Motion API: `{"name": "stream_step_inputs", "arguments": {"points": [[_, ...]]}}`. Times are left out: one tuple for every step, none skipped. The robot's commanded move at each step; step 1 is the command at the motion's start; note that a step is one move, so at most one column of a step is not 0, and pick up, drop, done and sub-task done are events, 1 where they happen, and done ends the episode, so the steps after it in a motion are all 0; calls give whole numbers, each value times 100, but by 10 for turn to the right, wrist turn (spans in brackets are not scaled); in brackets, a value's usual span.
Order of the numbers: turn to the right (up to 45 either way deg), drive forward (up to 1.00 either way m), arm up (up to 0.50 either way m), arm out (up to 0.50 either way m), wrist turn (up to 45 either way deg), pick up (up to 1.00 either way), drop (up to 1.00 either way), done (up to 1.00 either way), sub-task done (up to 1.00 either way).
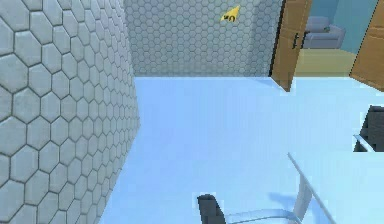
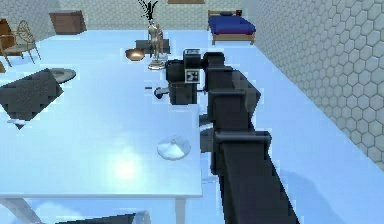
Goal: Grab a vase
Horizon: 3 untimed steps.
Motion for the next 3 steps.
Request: {"name": "stream_step_inputs", "arguments": {"points": [[0,0,-30,0,0,0,0,0,0],[0,0,0,0,0,100,0,0,0],[0,0,10,0,0,0,0,0,0]]}}
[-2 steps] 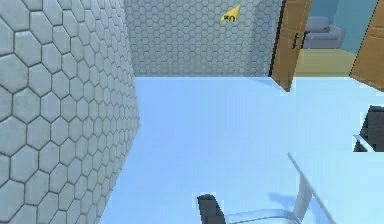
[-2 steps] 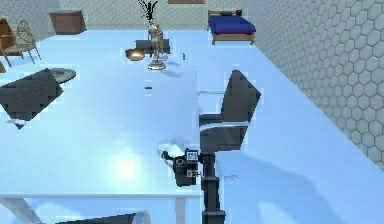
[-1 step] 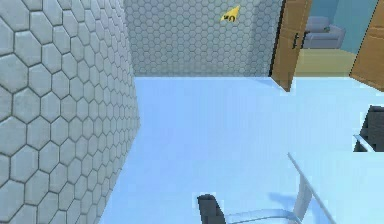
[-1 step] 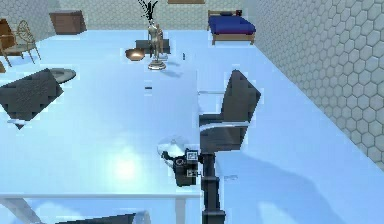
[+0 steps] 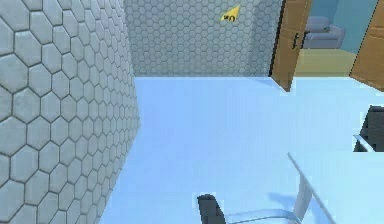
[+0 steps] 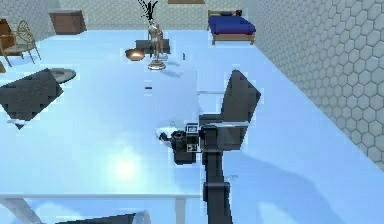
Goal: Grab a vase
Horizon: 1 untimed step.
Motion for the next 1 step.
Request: {"name": "stream_step_inputs", "arguments": {"points": [[0,0,0,0,0,0,0,100,0]]}}
